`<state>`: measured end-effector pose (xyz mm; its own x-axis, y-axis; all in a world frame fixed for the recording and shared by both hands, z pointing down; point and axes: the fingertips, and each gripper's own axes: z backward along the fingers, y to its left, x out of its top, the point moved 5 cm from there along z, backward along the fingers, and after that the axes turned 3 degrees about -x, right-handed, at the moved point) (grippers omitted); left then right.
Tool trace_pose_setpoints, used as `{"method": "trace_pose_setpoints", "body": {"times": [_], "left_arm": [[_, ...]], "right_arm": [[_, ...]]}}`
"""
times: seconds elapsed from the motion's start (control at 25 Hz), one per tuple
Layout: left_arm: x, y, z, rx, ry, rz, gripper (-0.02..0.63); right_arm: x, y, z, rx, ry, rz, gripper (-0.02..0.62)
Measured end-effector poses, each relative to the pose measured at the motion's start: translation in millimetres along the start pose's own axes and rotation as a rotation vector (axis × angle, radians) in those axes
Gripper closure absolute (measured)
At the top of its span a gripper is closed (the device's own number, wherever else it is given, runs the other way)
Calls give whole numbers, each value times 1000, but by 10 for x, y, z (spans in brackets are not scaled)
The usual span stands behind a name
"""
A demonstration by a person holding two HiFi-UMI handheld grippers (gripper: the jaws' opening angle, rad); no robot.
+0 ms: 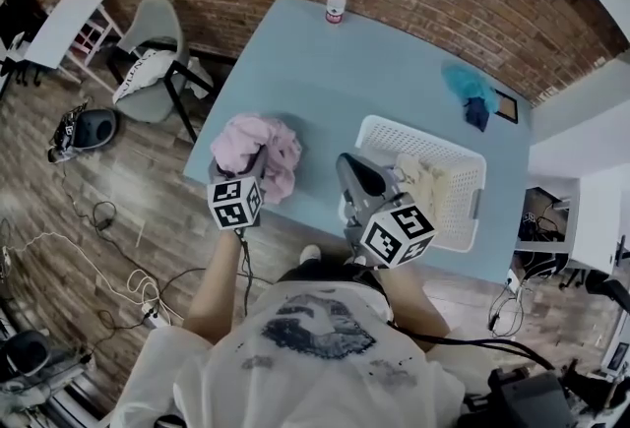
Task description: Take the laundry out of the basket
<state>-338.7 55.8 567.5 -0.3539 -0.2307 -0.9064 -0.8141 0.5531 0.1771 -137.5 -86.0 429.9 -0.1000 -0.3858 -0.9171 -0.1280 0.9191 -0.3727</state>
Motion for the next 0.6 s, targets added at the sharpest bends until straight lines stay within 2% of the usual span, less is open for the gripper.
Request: {"method": "trace_pose_setpoints", "body": {"times": [0.4, 0.6], "left_arm": [[93, -5, -77, 10, 16, -35, 203], [181, 22, -238, 31, 4, -77, 195]], "right_arm": [[25, -17, 110, -12, -22, -11, 598], [22, -82, 134, -24, -22, -16, 598]]}}
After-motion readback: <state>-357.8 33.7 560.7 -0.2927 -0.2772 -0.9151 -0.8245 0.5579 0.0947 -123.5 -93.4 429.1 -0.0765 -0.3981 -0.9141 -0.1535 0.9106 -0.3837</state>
